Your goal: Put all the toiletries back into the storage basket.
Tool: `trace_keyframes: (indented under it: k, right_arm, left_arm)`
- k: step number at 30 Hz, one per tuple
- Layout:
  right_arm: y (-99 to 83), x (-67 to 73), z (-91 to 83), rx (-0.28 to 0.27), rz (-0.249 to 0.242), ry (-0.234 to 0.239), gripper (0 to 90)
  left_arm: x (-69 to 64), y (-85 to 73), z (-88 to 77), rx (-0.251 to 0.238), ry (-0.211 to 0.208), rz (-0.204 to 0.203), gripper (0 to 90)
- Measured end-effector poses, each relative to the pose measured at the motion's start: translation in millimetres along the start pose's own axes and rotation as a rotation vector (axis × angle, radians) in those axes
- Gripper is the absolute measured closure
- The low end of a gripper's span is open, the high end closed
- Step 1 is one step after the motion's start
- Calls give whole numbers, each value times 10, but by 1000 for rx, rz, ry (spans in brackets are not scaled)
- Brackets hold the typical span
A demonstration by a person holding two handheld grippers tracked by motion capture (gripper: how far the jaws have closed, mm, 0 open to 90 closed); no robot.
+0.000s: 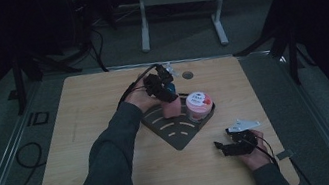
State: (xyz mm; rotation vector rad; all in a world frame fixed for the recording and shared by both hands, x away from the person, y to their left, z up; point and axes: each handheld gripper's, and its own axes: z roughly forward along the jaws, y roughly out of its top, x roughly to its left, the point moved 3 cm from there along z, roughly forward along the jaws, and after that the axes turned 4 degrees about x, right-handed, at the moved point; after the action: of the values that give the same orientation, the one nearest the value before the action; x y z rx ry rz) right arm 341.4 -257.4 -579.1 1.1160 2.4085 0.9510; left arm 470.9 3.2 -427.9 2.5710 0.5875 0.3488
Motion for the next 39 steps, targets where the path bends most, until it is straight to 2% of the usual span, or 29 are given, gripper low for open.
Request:
trace_keyframes:
  k: [4,7,11,17,23,31,39]
  right_arm:
    - [0,2,-1,1,2,1,261]
    - [-1,1,-2,2,-1,1,260]
    - [-1,2,-2,2,1,2,261]
    - [0,-1,-1,-1,-4,0,261]
    - [0,0,-1,-1,-3,1,261]
    - [-1,2,-2,0,-2,2,261]
    - [-2,2,-2,0,-3,1,261]
  left_arm:
    - [50,1,80,-8,-23,-2,465]
    - [67,10,103,-6,-25,-1,466]
    - [72,68,110,9,-10,19,465]
    - [83,143,99,-3,0,16,466]
    - [101,183,155,-6,9,3,466]
    - [132,221,326,23,27,-11,466]
    - [154,245,384,26,29,-28,465]
